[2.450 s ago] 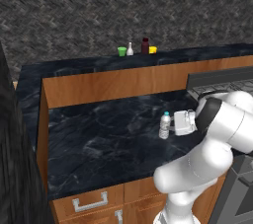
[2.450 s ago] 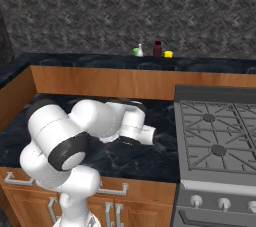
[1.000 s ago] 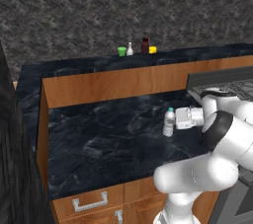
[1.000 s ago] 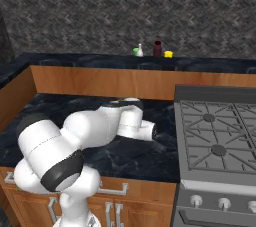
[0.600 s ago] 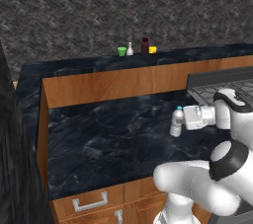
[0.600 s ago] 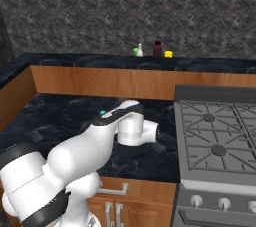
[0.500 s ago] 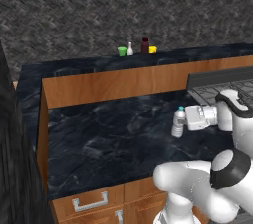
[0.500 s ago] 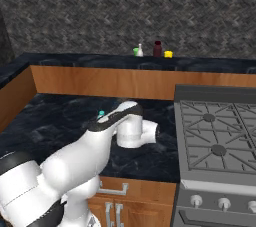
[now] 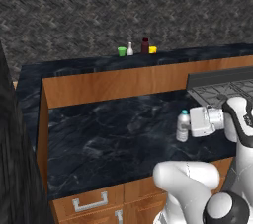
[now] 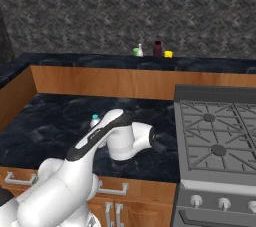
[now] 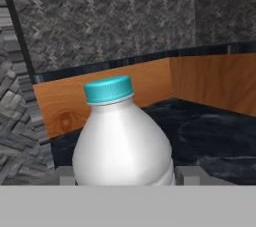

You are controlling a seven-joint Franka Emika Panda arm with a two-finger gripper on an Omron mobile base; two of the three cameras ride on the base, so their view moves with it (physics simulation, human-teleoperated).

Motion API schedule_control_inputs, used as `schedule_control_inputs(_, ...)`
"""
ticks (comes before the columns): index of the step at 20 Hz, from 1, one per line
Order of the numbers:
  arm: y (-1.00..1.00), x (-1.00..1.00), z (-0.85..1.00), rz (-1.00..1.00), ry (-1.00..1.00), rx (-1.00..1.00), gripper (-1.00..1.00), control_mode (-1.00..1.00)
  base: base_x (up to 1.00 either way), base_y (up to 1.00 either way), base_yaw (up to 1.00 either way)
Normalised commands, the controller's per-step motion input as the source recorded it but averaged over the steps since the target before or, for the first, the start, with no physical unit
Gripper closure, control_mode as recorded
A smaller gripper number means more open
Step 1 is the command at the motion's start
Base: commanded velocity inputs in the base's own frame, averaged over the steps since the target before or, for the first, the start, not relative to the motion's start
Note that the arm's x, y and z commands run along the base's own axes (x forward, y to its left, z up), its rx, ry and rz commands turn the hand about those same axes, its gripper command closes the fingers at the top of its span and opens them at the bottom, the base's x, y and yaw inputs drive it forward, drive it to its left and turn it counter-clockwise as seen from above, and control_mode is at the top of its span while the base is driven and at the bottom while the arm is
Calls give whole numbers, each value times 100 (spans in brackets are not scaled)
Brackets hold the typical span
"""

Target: Place the drinks on the dining counter in a tight cluster.

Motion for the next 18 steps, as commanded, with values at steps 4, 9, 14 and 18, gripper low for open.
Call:
schedule_control_inputs(4,0,0,0,0,0,0,100,100,-11,0,0)
schedule_control_inputs(9,0,0,0,0,0,0,100,100,-55,-21,0)
schedule_control_inputs(14,0,0,0,0,0,0,100,100,-47,-39,0)
schedule_control_inputs(18,0,0,0,0,0,0,100,100,-8,-66,0)
